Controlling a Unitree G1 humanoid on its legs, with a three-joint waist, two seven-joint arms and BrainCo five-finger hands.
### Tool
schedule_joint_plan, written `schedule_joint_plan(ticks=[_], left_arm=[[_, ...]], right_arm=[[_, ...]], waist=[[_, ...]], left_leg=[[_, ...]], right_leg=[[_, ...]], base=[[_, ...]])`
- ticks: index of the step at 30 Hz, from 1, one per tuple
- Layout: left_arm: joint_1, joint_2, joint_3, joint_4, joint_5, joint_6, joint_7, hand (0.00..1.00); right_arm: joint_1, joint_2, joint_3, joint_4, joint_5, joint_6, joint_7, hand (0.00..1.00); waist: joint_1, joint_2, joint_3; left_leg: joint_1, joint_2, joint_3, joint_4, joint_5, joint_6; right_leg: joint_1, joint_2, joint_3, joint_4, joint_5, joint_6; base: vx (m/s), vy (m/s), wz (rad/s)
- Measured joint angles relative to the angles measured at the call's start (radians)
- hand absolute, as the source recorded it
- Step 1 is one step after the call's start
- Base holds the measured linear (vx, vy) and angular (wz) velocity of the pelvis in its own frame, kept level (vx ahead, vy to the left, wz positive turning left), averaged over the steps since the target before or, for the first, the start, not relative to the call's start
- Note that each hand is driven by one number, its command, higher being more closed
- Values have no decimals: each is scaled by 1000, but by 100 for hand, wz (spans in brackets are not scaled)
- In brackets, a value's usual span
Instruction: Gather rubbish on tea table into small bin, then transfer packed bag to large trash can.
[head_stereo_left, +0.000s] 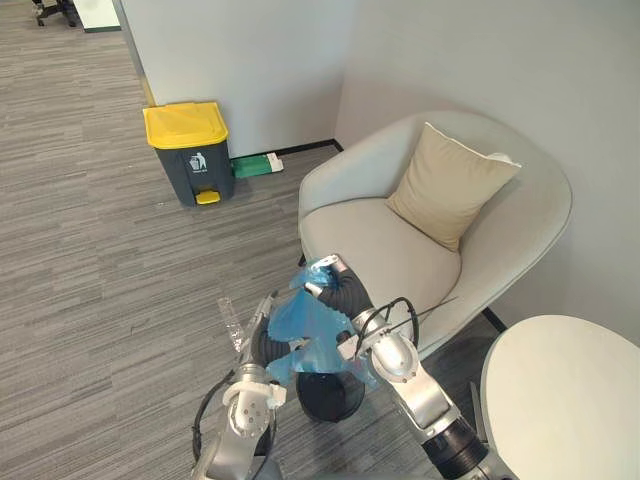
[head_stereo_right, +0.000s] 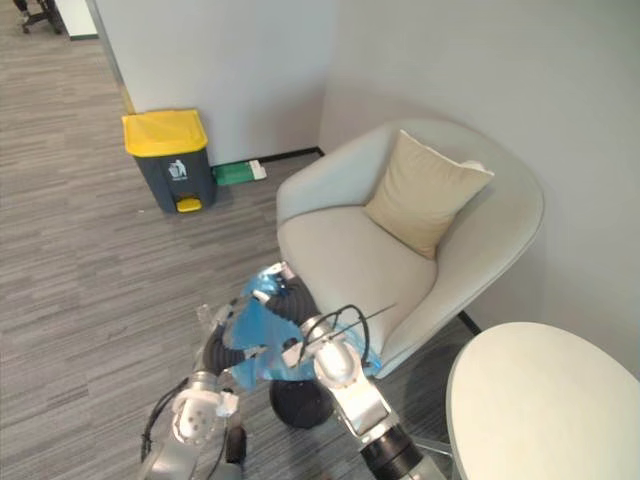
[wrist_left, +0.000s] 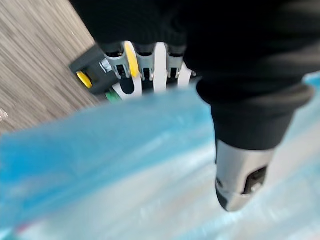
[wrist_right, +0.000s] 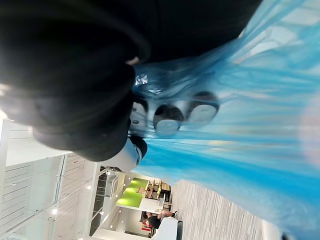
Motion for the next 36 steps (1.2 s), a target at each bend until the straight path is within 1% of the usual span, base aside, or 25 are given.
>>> schedule_joint_plan(ticks=[7, 9, 12, 17, 20, 25, 32, 34, 36], left_arm=[[-5, 2, -57, 7, -1, -3, -24, 0], [-10, 3, -69, 19, -9, -17, -26, 0], [-19, 5, -90, 36, -8, -23, -27, 0], [-23, 12, -87, 68, 22, -27, -20, 0], [-22, 32, -67, 82, 50, -19, 0, 0], [-12, 32, -11, 99, 50, -15, 21, 0], [-1, 19, 24, 99, 43, -15, 29, 0], [-3, 18, 13, 99, 25, -11, 27, 0], [-31, 18, -43, 102, 17, 8, 24, 0]], right_arm=[[-40, -2, 25, 0, 19, 0, 2, 100], [-41, -2, 26, 0, 20, 0, 9, 100], [-51, -5, 37, 0, 45, 0, 19, 100], [-65, -6, 66, 0, 77, 0, 22, 100], [-65, -7, 66, 0, 91, 0, 28, 100], [-68, -6, 80, -2, 136, 0, 41, 100], [-65, -7, 110, -83, 260, 0, 75, 100], [-62, -7, 128, -100, 288, 0, 82, 100], [-60, -3, 160, -114, 313, 0, 91, 100]], waist=[[-3, 0, 0], [-3, 0, 0], [-3, 1, 1], [0, 2, 1], [-2, 2, 1], [-2, 2, 1], [-2, 1, 1], [-5, 1, 2], [-4, 0, 2]], left_leg=[[2, 1, 1, 0, 1, -2], [3, 1, 2, 0, 1, -2], [5, 2, 4, 0, 1, -2], [2, 7, 18, 0, 1, -2], [3, 7, 19, 0, 1, -2], [3, 7, 19, 0, 1, -2], [3, 7, 18, 0, 1, -2], [3, 7, 19, 0, 1, -2], [4, 7, 19, 0, 0, -2]], right_leg=[[0, 0, 0, 3, 0, 0], [0, 0, 1, 5, 0, 0], [-2, 0, 4, 10, -1, -1], [-18, 0, 17, 14, -1, -1], [-18, 0, 19, 14, 0, -1], [-18, 1, 19, 14, 0, -1], [-17, 1, 18, 15, 0, -1], [-17, 0, 18, 14, 0, -1], [-17, 0, 18, 14, 0, -1]], base=[[0, 0, 0], [0, 0, 0], [-10, -2, -1], [0, 0, -9], [0, 0, -1], [0, 0, 0], [0, 0, 0], [0, 0, 0], [0, 0, 0]])
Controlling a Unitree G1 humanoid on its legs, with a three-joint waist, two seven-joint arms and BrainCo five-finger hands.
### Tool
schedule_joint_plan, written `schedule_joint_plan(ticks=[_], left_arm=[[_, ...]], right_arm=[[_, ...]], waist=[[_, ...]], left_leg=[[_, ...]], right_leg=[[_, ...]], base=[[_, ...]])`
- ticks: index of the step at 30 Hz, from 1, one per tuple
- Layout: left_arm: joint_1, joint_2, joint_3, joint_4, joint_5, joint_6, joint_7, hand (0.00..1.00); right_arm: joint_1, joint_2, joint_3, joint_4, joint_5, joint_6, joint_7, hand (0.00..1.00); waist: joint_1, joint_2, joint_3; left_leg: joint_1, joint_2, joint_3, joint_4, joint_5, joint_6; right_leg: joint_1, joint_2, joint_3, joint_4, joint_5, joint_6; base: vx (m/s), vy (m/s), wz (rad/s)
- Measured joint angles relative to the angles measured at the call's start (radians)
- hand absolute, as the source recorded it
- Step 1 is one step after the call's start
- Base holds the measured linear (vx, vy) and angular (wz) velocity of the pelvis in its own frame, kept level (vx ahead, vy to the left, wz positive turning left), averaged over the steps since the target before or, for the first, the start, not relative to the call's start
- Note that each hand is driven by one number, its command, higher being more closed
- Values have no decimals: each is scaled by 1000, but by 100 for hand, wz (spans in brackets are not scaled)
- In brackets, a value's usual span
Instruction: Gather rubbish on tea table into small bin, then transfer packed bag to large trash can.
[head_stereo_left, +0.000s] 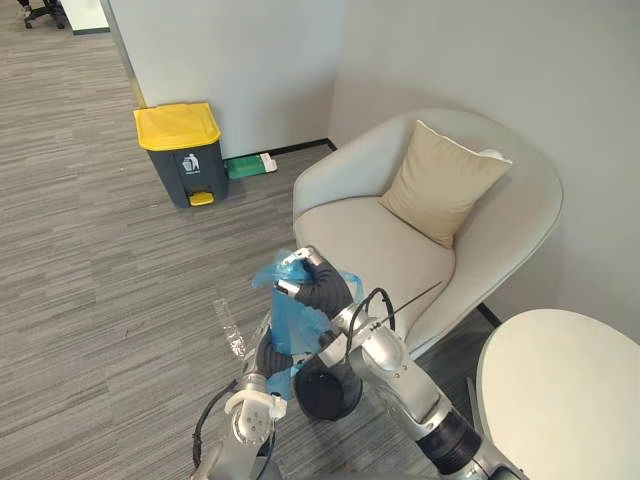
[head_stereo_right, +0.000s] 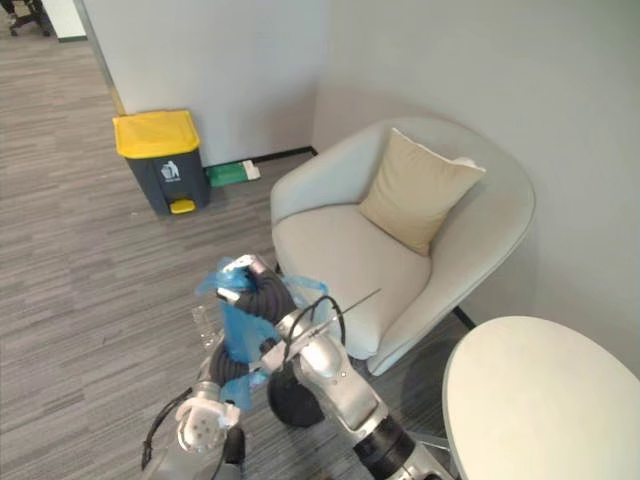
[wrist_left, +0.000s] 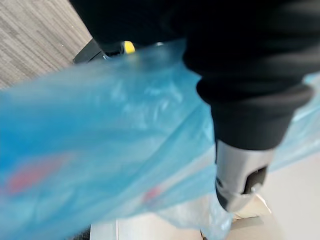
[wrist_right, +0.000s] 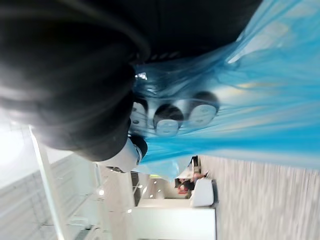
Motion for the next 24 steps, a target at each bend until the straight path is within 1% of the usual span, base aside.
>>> schedule_joint_plan(ticks=[1, 4, 5, 8, 9, 14, 21, 24], left_arm=[[-36, -6, -40, 15, 0, 5, -2, 0], [-130, -35, -83, 62, 6, 18, -2, 0], [-182, -41, -92, 98, 12, 21, 4, 100], [-261, -39, -100, 175, 12, 28, 38, 100], [-294, -36, -105, 212, 11, 39, 49, 100], [-351, -24, -137, 264, -18, 41, 69, 100], [-366, -18, -134, 264, -104, 41, 79, 100], [-366, -17, -131, 263, -132, 40, 88, 100]], right_arm=[[0, 5, 21, 1, 3, 0, 5, 100], [0, 6, 31, 1, 43, 1, 13, 100], [0, 5, 30, 1, 60, 1, 12, 100], [0, 1, 39, 1, 103, 1, 9, 100], [0, -3, 46, 2, 129, 1, 8, 100], [0, -16, 63, 2, 201, 1, 14, 100], [-2, -19, 76, 2, 216, 0, 30, 100], [-1, -30, 80, 2, 216, 0, 50, 100]], waist=[[0, 0, 0], [-4, -3, 1], [-8, -3, 1], [-10, -3, 1], [-15, -3, 1], [-23, -4, 1], [-39, -4, 1], [-48, -6, 0]], left_leg=[[0, 0, 0, 0, 0, 0], [3, 0, 4, 0, 1, 1], [5, 7, 9, 0, 1, 1], [6, 13, 24, 0, 0, -1], [6, 21, 27, 0, 0, -3], [6, 34, 30, 0, 4, -10], [6, 46, 32, 0, 8, -16], [6, 46, 32, 0, 8, -17]], right_leg=[[0, 0, 0, 0, 0, 0], [0, 0, 5, 0, 3, 0], [0, 1, 13, -2, 6, 0], [1, 7, 29, -21, 19, -5], [1, 11, 33, -27, 22, -7], [2, 27, 41, -37, 30, -18], [3, 40, 44, -40, 35, -24], [3, 40, 45, -41, 35, -24]], base=[[0, 0, 0], [-2, -1, -5], [-6, -10, -12], [-8, -12, -17], [-3, -20, -13], [13, -30, -6], [14, -23, -2], [0, 0, 0]])
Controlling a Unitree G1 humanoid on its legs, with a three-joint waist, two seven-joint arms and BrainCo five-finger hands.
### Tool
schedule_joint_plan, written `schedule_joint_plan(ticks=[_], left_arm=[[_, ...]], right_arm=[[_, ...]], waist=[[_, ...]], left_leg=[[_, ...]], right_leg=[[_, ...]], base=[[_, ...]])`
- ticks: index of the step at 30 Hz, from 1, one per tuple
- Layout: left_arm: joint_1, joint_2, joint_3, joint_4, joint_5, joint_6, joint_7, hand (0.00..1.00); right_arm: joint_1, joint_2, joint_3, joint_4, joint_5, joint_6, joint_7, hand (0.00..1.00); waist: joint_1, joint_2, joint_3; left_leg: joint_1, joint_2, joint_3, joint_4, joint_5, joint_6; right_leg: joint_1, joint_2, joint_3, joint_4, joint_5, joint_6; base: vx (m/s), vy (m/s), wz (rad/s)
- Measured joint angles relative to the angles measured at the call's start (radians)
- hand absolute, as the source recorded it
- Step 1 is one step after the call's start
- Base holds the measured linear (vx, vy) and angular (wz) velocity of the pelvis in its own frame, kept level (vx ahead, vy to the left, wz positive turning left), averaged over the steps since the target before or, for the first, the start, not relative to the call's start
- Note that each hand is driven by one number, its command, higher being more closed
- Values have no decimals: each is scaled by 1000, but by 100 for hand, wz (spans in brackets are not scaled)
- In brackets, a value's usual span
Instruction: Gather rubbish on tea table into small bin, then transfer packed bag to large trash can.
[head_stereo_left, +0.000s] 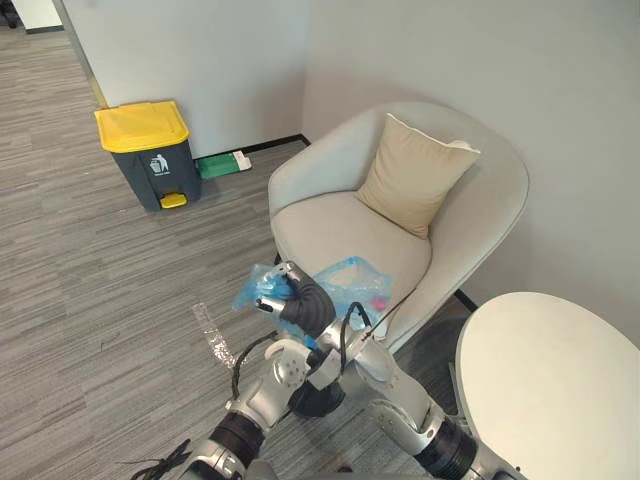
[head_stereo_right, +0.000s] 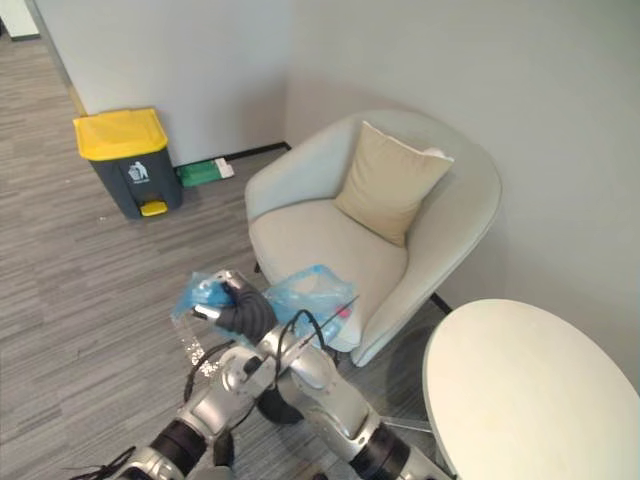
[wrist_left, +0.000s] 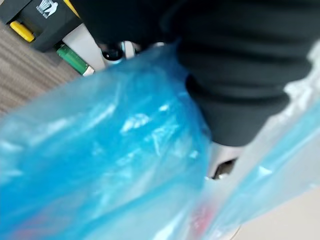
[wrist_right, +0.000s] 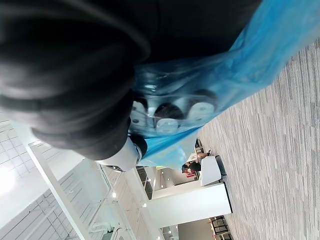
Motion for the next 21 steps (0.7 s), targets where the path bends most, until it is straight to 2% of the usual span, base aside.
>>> schedule_joint_plan(ticks=[5, 6, 11, 12, 21], left_arm=[[0, 0, 8, -12, -47, 0, -1, 100], [1, 0, 13, -24, -58, -1, -1, 100], [14, 0, 44, -83, -107, -18, -2, 100], [30, -1, 54, -115, -113, -27, -2, 100], [126, -14, 126, -255, -132, -48, -2, 100]], right_arm=[[22, -6, -2, 0, -23, 0, 14, 100], [37, -6, -10, 0, -34, -1, 14, 0], [85, -10, -75, 4, -145, -2, 2, 0], [96, -12, -100, 5, -207, -3, -7, 0], [123, -36, -202, 8, -515, -15, -86, 0]], waist=[[0, -4, -3], [0, -5, -4], [-1, -6, -4], [-2, -6, -5], [-4, 4, -7]], left_leg=[[0, 0, -1, 0, -2, -3], [0, -1, -2, 0, -3, -3], [0, -3, -3, 0, -3, -3], [0, -4, -3, 0, -2, -3], [0, -15, -8, 0, 1, 1]], right_leg=[[1, 0, 0, -6, 0, 0], [1, -1, 0, -7, 0, 0], [2, -1, -3, -6, 0, 1], [0, -1, -3, 2, -1, 2], [-1, -9, -10, 10, -5, 7]], base=[[0, 0, 0], [0, 0, 0], [0, 0, 0], [0, 0, 0], [3, -1, 2]])
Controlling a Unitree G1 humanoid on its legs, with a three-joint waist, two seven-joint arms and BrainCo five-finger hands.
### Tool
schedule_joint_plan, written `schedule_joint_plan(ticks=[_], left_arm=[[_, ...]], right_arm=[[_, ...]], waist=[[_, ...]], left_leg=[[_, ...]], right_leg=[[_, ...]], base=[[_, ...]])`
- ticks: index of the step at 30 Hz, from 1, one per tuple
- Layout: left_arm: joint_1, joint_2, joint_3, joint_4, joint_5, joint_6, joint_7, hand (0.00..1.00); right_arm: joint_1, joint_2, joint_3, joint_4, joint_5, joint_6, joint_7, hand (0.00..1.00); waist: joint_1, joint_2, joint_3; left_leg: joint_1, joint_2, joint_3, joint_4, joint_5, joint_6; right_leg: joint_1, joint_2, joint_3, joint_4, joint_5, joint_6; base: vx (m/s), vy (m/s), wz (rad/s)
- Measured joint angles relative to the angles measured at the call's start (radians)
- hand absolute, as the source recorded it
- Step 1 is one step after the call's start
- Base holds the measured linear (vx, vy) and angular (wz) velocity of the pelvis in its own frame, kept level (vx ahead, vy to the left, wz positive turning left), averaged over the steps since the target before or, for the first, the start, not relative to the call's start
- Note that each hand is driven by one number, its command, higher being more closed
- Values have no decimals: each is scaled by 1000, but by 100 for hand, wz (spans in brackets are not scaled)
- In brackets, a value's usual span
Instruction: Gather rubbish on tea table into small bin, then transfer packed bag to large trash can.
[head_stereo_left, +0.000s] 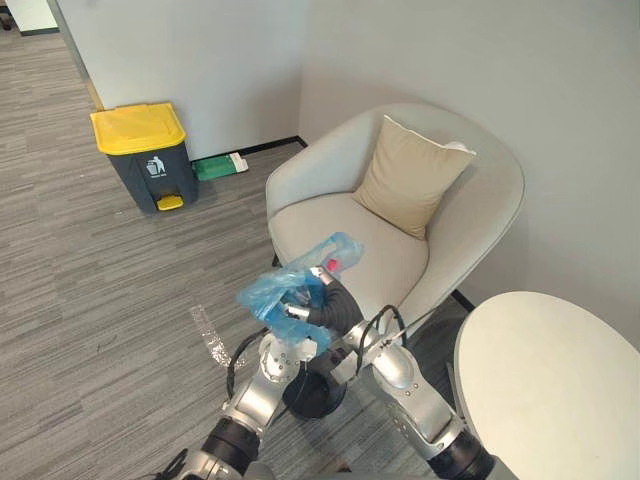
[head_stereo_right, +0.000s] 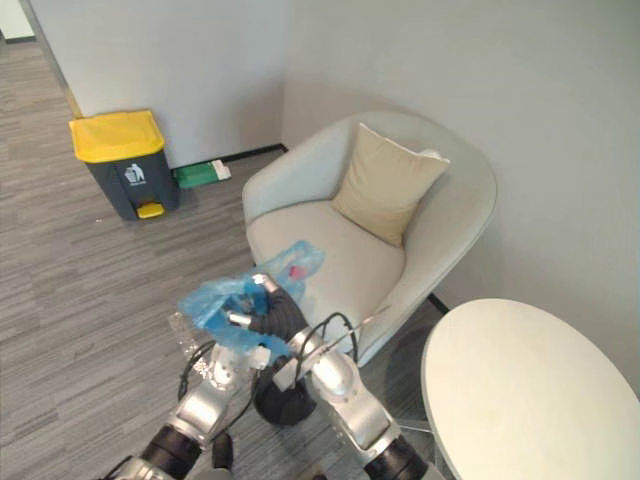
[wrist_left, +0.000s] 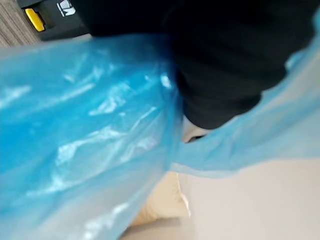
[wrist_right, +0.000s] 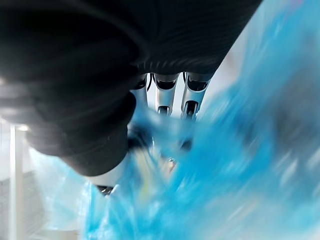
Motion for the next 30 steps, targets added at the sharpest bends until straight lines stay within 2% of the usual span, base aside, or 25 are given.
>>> schedule_joint_plan(ticks=[2, 5, 11, 16, 22, 24, 27, 30], left_arm=[[40, -2, 28, -38, 0, -1, 0, 100], [86, -2, 61, -79, -3, -1, 0, 100], [151, -1, 105, -130, -23, -3, 0, 100], [180, 0, 130, -141, -30, -19, -17, 100], [245, -8, 156, -141, -39, -21, -51, 100], [266, -14, 160, -141, -41, -21, -66, 100], [297, -33, 176, -139, -50, -21, -90, 100], [316, -30, 192, -95, -79, -29, -117, 100]], right_arm=[[2, -25, -65, -1, -112, -16, -42, 0], [2, -61, -149, -25, -201, -28, -96, 0], [49, -139, -297, -170, -303, -63, -175, 0], [113, -139, -384, -201, -361, -72, -223, 0], [259, -82, -484, -184, -410, -64, -236, 0], [297, -41, -509, -108, -409, -61, -238, 0], [347, 31, -555, 74, -385, -23, -223, 0], [360, 88, -611, 270, -287, 3, -205, 0]], waist=[[0, 5, -1], [1, 11, -1], [0, 36, -10], [-1, 42, -13], [-8, 50, -11], [-10, 54, -14], [-12, 65, -14], [-13, 80, -16]], left_leg=[[0, -6, -6, 0, 0, 1], [0, -8, -9, 0, 0, 1], [-8, -13, -15, 0, -1, 3], [-9, -14, -14, 0, 0, 3], [-10, -15, -14, 0, -1, 3], [-10, -14, -14, 0, -2, 3], [-11, -16, -16, 0, -5, 4], [-10, -19, -18, 0, -25, 2]], right_leg=[[0, -5, -5, 4, -5, 3], [0, -8, -9, 8, -9, 4], [-1, -11, -17, 1, -8, 6], [-1, -11, -16, -4, -8, 6], [-1, -12, -17, -5, -8, 6], [-1, -12, -17, -5, -10, 6], [-1, -14, -18, -5, -13, 8], [0, -21, -20, -5, -17, 10]], base=[[-4, 5, 8], [-15, 5, 5], [-2, 0, 3], [27, -13, 0], [12, -5, 0], [0, 0, 0], [0, 0, 0], [0, 0, 0]])
